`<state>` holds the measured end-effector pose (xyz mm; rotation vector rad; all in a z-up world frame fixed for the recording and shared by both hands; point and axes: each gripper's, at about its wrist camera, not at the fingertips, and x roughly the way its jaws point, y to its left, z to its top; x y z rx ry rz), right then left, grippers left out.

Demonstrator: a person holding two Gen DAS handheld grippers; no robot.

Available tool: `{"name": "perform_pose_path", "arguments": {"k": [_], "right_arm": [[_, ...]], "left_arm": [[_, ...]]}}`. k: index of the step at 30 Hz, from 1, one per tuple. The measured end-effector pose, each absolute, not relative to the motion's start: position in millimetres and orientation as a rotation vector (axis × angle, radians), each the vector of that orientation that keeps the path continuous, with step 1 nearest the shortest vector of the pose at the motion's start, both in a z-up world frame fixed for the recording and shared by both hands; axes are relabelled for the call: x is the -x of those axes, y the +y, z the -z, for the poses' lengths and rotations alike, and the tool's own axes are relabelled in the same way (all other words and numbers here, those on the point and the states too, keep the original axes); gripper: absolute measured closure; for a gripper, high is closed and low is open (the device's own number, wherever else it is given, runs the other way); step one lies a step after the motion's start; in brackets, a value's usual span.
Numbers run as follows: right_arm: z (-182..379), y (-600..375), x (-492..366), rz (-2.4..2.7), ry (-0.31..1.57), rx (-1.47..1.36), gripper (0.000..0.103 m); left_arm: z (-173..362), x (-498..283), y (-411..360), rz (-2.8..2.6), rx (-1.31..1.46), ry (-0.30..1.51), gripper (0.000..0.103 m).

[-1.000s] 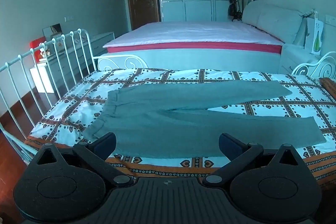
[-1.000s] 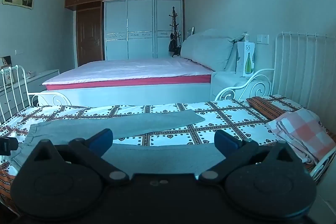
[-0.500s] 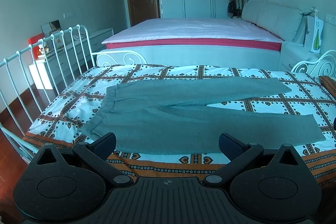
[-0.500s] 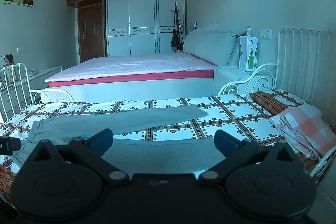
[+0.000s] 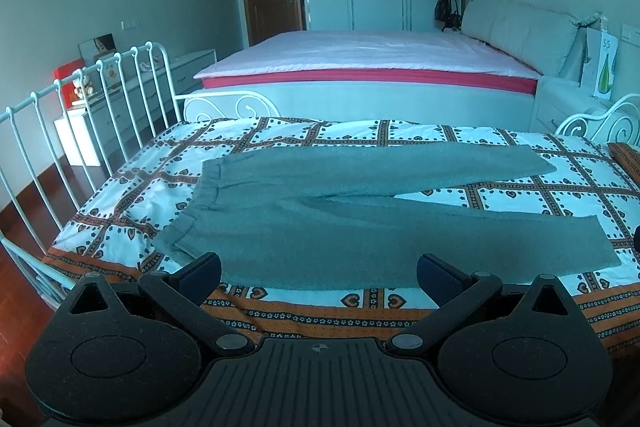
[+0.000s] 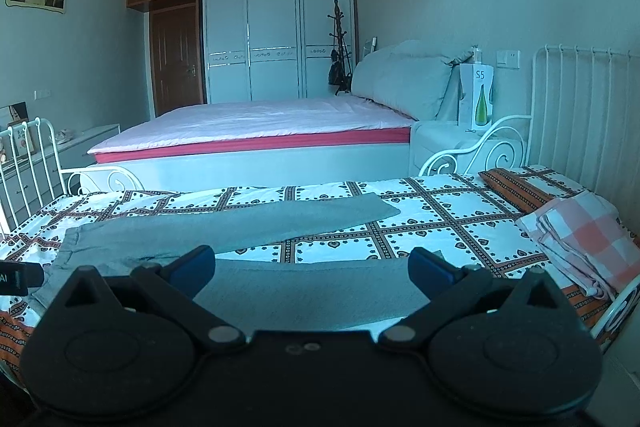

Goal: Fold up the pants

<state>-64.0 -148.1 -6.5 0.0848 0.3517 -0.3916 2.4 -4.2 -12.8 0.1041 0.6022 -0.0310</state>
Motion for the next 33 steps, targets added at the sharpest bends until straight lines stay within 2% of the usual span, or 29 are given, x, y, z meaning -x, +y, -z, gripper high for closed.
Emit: {"name": "perform_pose_path", "arguments": {"k": [33], "right_arm": [[10.6, -147.3, 62.2, 0.386, 0.372, -0.097, 0.006]], "left_arm": [[18.1, -4.7, -2.9, 0.033, -0.099, 0.620, 0.000]]}}
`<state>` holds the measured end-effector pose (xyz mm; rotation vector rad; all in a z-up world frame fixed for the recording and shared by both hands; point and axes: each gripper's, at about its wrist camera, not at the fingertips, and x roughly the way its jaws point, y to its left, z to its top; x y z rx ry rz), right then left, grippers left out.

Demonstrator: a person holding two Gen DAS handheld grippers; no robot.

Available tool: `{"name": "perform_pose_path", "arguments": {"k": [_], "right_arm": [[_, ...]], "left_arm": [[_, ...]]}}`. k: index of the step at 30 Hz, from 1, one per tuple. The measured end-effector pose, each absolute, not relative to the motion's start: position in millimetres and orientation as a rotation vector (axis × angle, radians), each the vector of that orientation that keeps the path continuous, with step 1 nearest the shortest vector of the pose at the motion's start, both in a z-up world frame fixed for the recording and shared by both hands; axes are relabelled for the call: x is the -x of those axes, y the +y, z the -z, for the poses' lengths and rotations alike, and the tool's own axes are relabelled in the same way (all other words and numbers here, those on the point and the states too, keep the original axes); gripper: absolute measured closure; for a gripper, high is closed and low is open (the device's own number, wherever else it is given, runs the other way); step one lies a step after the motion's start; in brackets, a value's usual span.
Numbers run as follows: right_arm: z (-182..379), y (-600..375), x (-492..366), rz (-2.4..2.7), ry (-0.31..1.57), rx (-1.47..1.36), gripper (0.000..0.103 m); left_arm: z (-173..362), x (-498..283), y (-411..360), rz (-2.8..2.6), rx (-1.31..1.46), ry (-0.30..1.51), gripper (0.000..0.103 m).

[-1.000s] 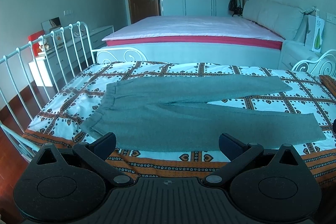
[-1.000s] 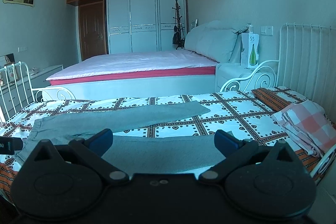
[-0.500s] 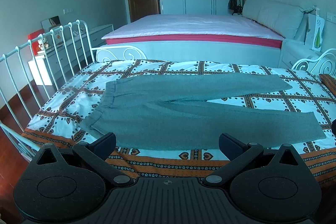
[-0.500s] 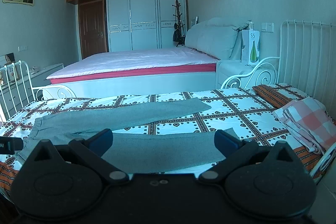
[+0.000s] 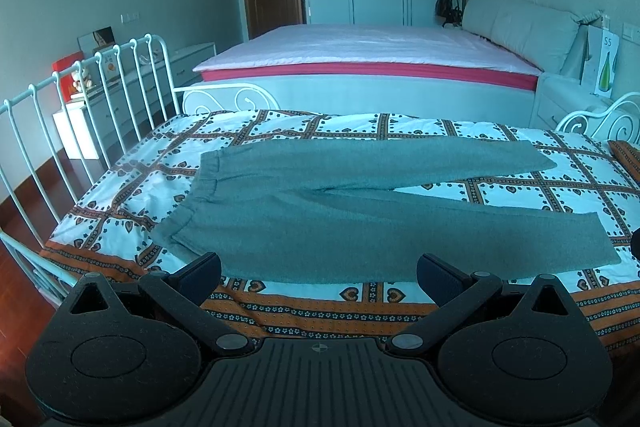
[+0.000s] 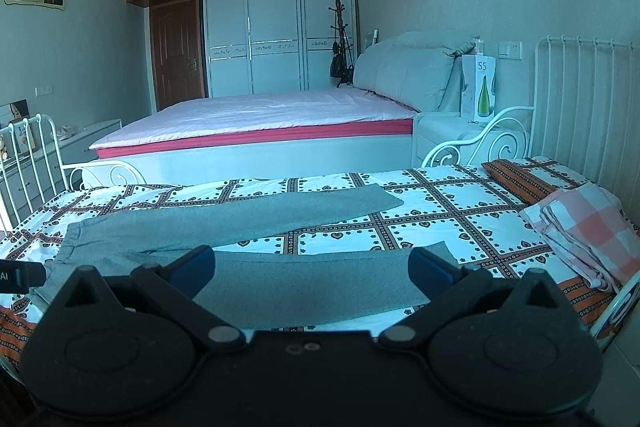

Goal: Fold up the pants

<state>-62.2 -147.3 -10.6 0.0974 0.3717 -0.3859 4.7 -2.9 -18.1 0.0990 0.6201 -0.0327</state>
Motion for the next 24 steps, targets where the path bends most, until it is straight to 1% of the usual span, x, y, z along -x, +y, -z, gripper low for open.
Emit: {"name": "perform_pose_path", "arguments": {"k": [24], "right_arm": [[18.1, -147.3, 56.0, 0.373, 0.401, -0.097, 0.006]], "left_arm": [[32.0, -16.7, 1.2, 0.043, -0.066, 0.678, 0.000]]}}
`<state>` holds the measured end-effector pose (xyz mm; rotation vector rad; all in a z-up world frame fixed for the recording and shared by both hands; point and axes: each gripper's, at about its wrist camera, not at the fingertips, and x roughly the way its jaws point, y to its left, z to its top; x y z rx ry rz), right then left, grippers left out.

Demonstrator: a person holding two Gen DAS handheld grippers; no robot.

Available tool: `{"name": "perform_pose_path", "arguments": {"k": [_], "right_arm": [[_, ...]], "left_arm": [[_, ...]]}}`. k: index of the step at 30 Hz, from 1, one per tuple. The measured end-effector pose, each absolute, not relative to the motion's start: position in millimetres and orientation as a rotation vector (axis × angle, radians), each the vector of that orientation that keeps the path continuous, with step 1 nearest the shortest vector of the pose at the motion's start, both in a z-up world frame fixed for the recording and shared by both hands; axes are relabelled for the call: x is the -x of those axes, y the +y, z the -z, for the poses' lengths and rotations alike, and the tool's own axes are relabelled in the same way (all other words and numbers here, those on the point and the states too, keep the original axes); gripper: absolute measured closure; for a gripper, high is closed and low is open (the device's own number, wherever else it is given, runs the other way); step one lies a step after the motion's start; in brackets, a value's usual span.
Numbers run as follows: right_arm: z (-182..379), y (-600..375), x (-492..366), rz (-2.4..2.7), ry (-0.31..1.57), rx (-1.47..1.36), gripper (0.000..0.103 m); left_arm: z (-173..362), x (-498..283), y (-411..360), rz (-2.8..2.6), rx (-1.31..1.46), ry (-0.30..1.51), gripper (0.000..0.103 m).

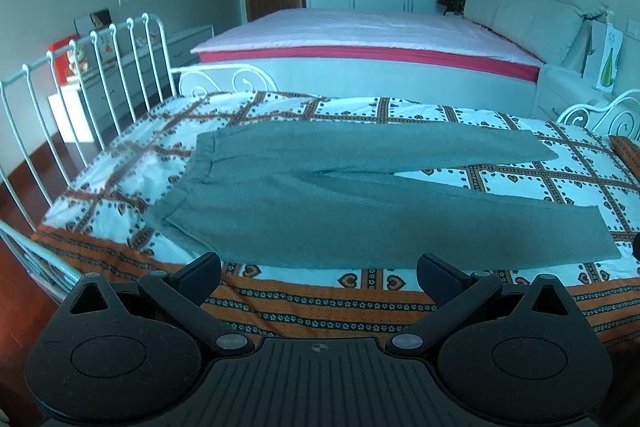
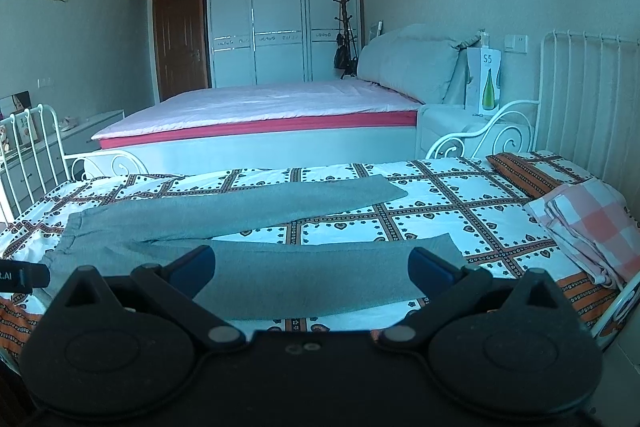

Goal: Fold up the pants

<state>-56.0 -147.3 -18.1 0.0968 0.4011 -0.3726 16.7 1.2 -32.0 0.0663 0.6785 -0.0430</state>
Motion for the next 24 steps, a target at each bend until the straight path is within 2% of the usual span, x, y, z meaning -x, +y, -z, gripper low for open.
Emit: {"name": "perform_pose_path", "arguments": {"k": [14, 24], "right_arm": [[31.8, -150.8, 25.3, 0.245, 0.460, -0.070, 0.006], [38.9, -147.1, -49.6, 0.037, 0.516, 0.017, 0.006]], "left_arm": [[57.7, -57.7, 4.4, 0.096, -0.091, 0.759, 0.000], [74.0, -150.3, 37.5, 0.130, -0.051, 0.839, 0.000]]}}
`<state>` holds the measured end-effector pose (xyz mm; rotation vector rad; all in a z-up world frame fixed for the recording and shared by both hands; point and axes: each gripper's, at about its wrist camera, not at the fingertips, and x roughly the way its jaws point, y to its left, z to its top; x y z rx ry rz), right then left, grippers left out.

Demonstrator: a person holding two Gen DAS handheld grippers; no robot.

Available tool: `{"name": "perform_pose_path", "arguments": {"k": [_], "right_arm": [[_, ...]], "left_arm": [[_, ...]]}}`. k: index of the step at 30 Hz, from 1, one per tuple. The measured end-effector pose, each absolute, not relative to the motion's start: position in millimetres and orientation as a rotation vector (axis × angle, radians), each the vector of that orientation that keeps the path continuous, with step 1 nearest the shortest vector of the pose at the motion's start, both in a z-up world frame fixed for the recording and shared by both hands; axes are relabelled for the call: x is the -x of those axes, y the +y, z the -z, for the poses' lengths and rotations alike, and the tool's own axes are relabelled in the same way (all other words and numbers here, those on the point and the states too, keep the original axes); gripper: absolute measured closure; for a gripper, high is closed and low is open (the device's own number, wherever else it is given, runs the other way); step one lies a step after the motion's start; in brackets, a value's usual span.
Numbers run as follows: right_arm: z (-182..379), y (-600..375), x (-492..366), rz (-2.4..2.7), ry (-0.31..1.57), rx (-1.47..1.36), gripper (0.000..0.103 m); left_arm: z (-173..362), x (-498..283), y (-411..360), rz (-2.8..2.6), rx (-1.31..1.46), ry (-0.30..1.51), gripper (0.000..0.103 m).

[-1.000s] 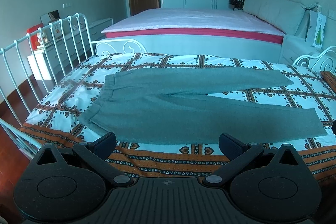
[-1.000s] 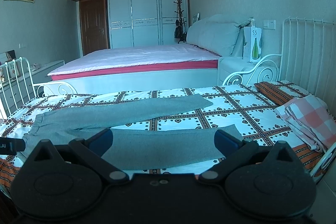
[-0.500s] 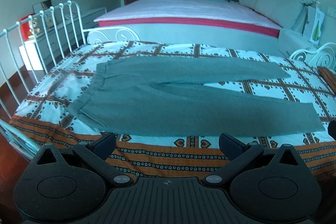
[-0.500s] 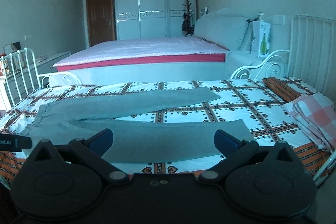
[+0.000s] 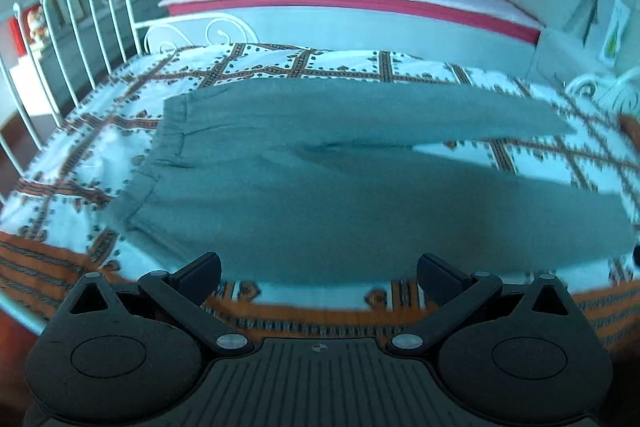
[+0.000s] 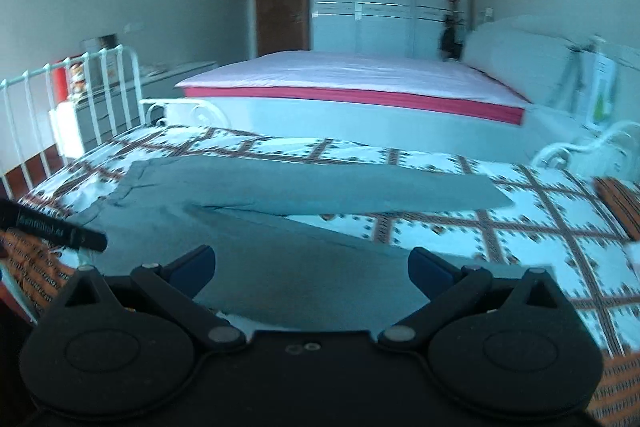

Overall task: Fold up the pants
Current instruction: 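Grasp the sweatpants waistband with the left gripper while the right gripper grasps the other waistband corner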

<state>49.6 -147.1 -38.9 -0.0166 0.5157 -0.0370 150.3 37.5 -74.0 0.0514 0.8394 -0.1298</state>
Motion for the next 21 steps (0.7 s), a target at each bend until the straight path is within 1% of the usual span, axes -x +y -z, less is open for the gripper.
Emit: {"name": "perform_pose_path", "arguments": {"k": [3, 7, 11, 14, 18, 21], "right_arm": [[38.1, -145.2, -75.0, -0.014, 0.525, 0.042, 0.006], [39.1, -145.2, -116.0, -0.094, 0.552, 0.062, 0.006], [45.2, -144.7, -168.9, -0.171, 0.630, 0.069, 0.006], [49.1, -143.5, -205.3, -0.213, 0.661, 0.060, 0.006], [57.2, -139.1, -261.2, -0.274, 0.703, 0.082, 0.006], [68.4, -132.7, -308.0, -0.321, 0.737, 0.134, 0.006]], "left_arm": [[76.8, -184.2, 53.4, 0.118, -0.044, 0.820, 0.000], [87.3, -240.0, 67.9, 0.086, -0.140, 0.847, 0.000], [103.1, -292.2, 81.5, 0.046, -0.251, 0.880, 0.000], [111.8, -324.9, 95.2, 0.047, -0.263, 0.918, 0.000], [117.9, -364.7, 112.5, 0.048, -0.296, 0.888, 0.000], [127.9, -404.3, 123.2, 0.056, -0.381, 0.899, 0.000]]}}
